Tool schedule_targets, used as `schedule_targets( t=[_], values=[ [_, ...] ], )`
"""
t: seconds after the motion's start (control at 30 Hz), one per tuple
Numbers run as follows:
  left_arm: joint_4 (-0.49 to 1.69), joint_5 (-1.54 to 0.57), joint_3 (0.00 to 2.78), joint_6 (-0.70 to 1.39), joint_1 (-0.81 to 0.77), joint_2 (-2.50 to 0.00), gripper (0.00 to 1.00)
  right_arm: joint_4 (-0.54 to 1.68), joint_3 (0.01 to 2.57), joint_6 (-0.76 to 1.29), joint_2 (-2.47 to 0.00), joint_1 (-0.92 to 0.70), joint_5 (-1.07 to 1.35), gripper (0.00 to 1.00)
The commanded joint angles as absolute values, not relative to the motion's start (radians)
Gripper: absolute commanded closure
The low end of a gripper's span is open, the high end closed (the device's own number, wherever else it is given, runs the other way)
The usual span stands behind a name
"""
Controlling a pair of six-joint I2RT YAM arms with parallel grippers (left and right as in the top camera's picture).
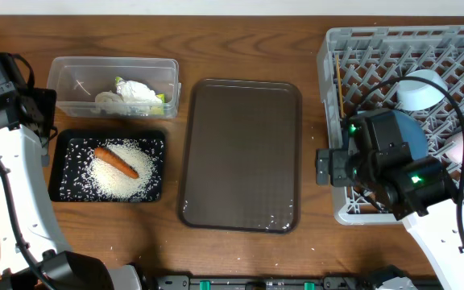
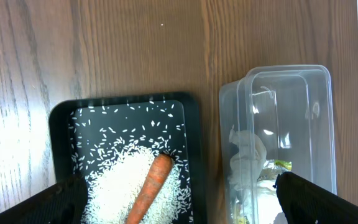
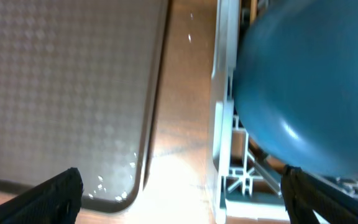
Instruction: Sort waste into correct bins and load items into the dishwasher rack
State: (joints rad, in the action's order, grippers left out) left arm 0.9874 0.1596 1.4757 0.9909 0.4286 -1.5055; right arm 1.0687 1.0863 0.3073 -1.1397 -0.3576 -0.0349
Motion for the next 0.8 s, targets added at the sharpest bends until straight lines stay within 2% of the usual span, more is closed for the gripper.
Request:
schedule_targets(
  t=[0.0,0.47,0.77],
  values=[
    [0.991,0.165,1.476,0.985,0.433,-1.512,0.01,1.096,1.083,0.321,-1.144,-0.364,-0.033,0.01],
    [0.991,0.165,1.476,0.985,0.433,-1.512,0.01,1.124,1.083,0.313,-1.145,-0.381,-0.034,0.01],
    [0.991,0.165,1.476,0.985,0.433,-1.512,0.01,0.841,1.01,0.14,-1.067,-0.407,0.014,0.01]
  ],
)
